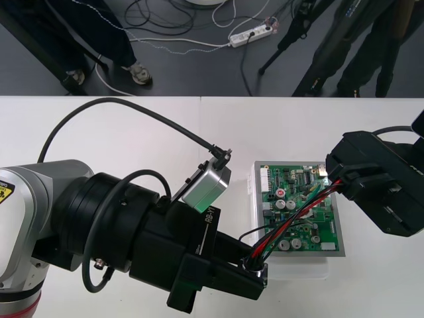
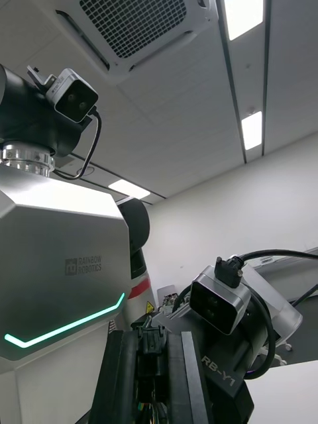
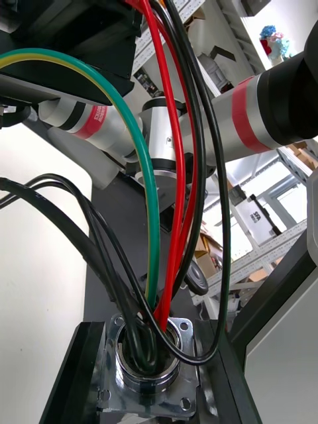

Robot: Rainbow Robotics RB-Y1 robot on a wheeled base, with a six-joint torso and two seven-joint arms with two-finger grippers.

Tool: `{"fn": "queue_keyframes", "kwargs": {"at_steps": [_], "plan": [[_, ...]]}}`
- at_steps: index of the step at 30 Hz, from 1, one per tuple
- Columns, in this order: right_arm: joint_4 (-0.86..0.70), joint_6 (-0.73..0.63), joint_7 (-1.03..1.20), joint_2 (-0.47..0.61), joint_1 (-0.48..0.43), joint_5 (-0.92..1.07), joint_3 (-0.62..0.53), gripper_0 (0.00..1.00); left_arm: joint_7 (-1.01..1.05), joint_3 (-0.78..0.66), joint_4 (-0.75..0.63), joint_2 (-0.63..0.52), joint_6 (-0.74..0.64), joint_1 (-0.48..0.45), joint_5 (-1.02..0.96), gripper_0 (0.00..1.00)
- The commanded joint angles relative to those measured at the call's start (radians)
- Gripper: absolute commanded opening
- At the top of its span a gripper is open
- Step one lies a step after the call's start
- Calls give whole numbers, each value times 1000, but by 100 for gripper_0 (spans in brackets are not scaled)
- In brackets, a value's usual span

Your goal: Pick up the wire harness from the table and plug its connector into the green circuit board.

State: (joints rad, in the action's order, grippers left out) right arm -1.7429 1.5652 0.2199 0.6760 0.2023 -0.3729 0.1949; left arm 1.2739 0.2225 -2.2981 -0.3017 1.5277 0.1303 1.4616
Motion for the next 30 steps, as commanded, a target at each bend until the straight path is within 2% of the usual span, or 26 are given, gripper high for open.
{"fn": "queue_keyframes", "kwargs": {"at_steps": [1, 3, 5, 21, 30], "plan": [[-1, 6, 13, 5, 12, -6, -29, 0, -90, 21, -11, 12, -86, 23, -14, 79], [2, 6, 13, 5, 12, -6, -29, 0, -108, 23, -11, 10, -100, 22, -3, 95], [0, 6, 13, 5, 12, -6, -29, 0, -113, 23, -11, 9, -107, 22, 11, 100], [13, 6, 13, 5, 14, -6, -32, 0, -165, 21, -11, -11, -207, 22, 65, 100], [17, 6, 13, 5, 14, -6, -35, 0, -188, -48, -11, -19, -238, 22, 59, 100]]}}
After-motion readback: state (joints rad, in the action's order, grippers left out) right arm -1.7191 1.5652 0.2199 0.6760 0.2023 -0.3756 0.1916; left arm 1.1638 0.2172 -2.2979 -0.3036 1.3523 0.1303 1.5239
